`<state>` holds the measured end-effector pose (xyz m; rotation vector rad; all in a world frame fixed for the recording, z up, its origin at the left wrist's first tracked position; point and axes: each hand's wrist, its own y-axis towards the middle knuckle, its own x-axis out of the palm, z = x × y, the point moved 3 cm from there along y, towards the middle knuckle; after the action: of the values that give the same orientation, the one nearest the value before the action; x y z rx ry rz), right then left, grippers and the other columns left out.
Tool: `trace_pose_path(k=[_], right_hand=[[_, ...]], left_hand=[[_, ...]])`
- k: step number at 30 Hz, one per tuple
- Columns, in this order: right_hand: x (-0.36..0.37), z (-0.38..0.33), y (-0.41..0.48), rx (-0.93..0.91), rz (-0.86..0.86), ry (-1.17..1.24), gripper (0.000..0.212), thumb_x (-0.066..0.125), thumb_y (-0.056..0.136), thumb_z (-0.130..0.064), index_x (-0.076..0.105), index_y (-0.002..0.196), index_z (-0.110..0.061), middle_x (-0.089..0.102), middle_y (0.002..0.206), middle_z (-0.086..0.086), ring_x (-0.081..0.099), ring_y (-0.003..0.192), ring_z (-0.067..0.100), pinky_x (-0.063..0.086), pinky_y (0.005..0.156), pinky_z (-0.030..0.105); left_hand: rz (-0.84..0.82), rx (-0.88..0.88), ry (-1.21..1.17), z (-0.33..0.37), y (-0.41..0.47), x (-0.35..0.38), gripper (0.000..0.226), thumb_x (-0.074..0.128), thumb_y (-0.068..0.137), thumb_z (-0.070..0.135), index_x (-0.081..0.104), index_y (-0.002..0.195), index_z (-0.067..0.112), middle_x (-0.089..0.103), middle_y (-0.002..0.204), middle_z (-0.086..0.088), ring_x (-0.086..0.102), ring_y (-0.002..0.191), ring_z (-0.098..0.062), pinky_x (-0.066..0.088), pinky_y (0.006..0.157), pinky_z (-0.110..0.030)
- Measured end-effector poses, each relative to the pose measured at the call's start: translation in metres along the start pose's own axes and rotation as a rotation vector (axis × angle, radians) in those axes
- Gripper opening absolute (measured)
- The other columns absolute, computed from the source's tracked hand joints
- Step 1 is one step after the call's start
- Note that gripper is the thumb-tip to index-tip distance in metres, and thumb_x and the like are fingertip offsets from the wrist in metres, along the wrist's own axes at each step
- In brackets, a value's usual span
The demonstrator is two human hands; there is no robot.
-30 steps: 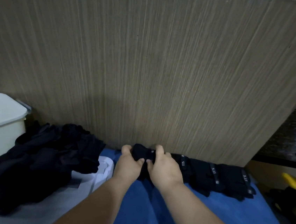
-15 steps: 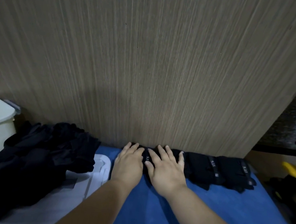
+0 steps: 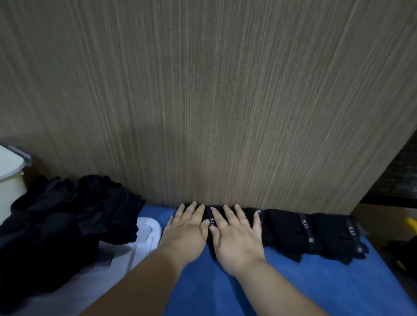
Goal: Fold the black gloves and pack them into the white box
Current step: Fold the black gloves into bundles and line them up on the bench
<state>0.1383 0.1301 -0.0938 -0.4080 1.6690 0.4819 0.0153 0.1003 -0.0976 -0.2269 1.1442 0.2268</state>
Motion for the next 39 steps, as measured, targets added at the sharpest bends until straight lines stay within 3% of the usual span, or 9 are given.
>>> trace_pose_path(k=[2, 5, 12, 16, 18, 23, 30, 34, 39], right_hand=[[-0.002, -0.001, 0.000, 0.007, -0.011, 0.001, 0.081, -0.019, 0.077, -0.054, 0.008, 0.152, -0.036, 0.010, 0.161, -0.005, -0.005, 0.148, 0.019, -0.015, 0.114, 0.054], [-0.006, -0.001, -0.001, 0.018, -0.027, 0.014, 0.055, 0.006, 0.099, -0.048, 0.009, 0.152, -0.034, 0.012, 0.161, -0.005, -0.004, 0.148, 0.018, -0.013, 0.115, 0.054], [-0.029, -0.015, -0.005, -0.097, 0.229, 0.098, 0.043, 0.033, 0.101, -0.037, 0.044, 0.140, -0.023, 0.038, 0.149, -0.007, 0.011, 0.147, 0.014, -0.002, 0.118, 0.035], [-0.039, -0.042, -0.013, -0.203, 0.445, 0.185, 0.024, 0.051, 0.091, -0.026, 0.068, 0.107, -0.021, 0.065, 0.108, -0.007, 0.054, 0.117, 0.021, 0.040, 0.099, 0.036], [-0.040, -0.061, -0.014, -0.226, 0.400, 0.271, 0.022, 0.053, 0.093, -0.025, 0.068, 0.107, -0.019, 0.066, 0.104, -0.004, 0.055, 0.107, 0.021, 0.043, 0.092, 0.034], [-0.025, -0.111, -0.014, -0.248, 0.084, 0.552, 0.033, 0.053, 0.095, -0.027, 0.058, 0.127, -0.022, 0.056, 0.126, -0.001, 0.052, 0.115, 0.014, 0.041, 0.096, 0.024], [-0.005, -0.160, 0.003, -0.219, -0.072, 0.619, 0.053, 0.057, 0.094, -0.028, 0.039, 0.143, -0.028, 0.044, 0.140, 0.000, 0.044, 0.126, 0.016, 0.036, 0.101, 0.022], [-0.004, -0.161, 0.013, -0.153, -0.057, 0.601, 0.028, 0.061, 0.091, -0.030, 0.057, 0.119, -0.027, 0.054, 0.117, 0.000, 0.053, 0.102, 0.013, 0.043, 0.083, 0.023], [-0.006, -0.145, 0.006, -0.113, -0.015, 0.639, 0.018, 0.063, 0.089, -0.030, 0.059, 0.104, -0.019, 0.052, 0.108, -0.002, 0.054, 0.093, 0.012, 0.042, 0.075, 0.022]], left_hand=[[-0.012, -0.002, -0.017, 0.000, 0.001, -0.002, 0.051, 0.019, 0.103, 0.038, 0.010, 0.153, 0.028, 0.000, 0.161, 0.009, -0.006, 0.148, -0.016, 0.002, 0.121, -0.039], [0.007, -0.003, -0.101, 0.000, -0.001, -0.007, 0.051, 0.025, 0.103, 0.033, 0.014, 0.153, 0.026, 0.003, 0.161, 0.011, -0.004, 0.148, -0.014, 0.007, 0.120, -0.037], [0.243, -0.027, -0.239, -0.019, -0.040, -0.037, 0.047, 0.039, 0.100, 0.024, 0.032, 0.147, 0.021, 0.034, 0.151, 0.003, 0.027, 0.139, -0.015, 0.025, 0.114, -0.031], [0.425, -0.034, -0.116, -0.042, -0.077, -0.059, 0.041, 0.044, 0.097, 0.025, 0.045, 0.138, 0.023, 0.048, 0.138, 0.007, 0.034, 0.130, -0.015, 0.028, 0.107, -0.027], [0.521, -0.044, -0.055, -0.052, -0.091, -0.069, 0.033, 0.049, 0.094, 0.023, 0.056, 0.126, 0.024, 0.055, 0.126, 0.008, 0.041, 0.121, -0.017, 0.029, 0.100, -0.029], [0.766, -0.069, 0.035, -0.084, -0.112, -0.091, 0.023, 0.059, 0.075, 0.016, 0.067, 0.096, 0.021, 0.064, 0.102, 0.003, 0.055, 0.101, -0.024, 0.037, 0.090, -0.042], [0.585, -0.133, 0.213, -0.126, -0.118, -0.077, 0.043, 0.050, 0.070, 0.028, 0.073, 0.103, 0.015, 0.071, 0.109, -0.006, 0.066, 0.102, -0.032, 0.025, 0.096, -0.041], [0.514, -0.139, 0.221, -0.131, -0.118, -0.078, 0.050, 0.035, 0.074, 0.034, 0.074, 0.102, 0.018, 0.072, 0.106, -0.002, 0.067, 0.098, -0.029, 0.027, 0.094, -0.040], [0.514, -0.134, 0.177, -0.133, -0.116, -0.078, 0.037, 0.050, 0.076, 0.036, 0.073, 0.101, 0.021, 0.070, 0.108, 0.001, 0.062, 0.106, -0.027, 0.024, 0.098, -0.040]])
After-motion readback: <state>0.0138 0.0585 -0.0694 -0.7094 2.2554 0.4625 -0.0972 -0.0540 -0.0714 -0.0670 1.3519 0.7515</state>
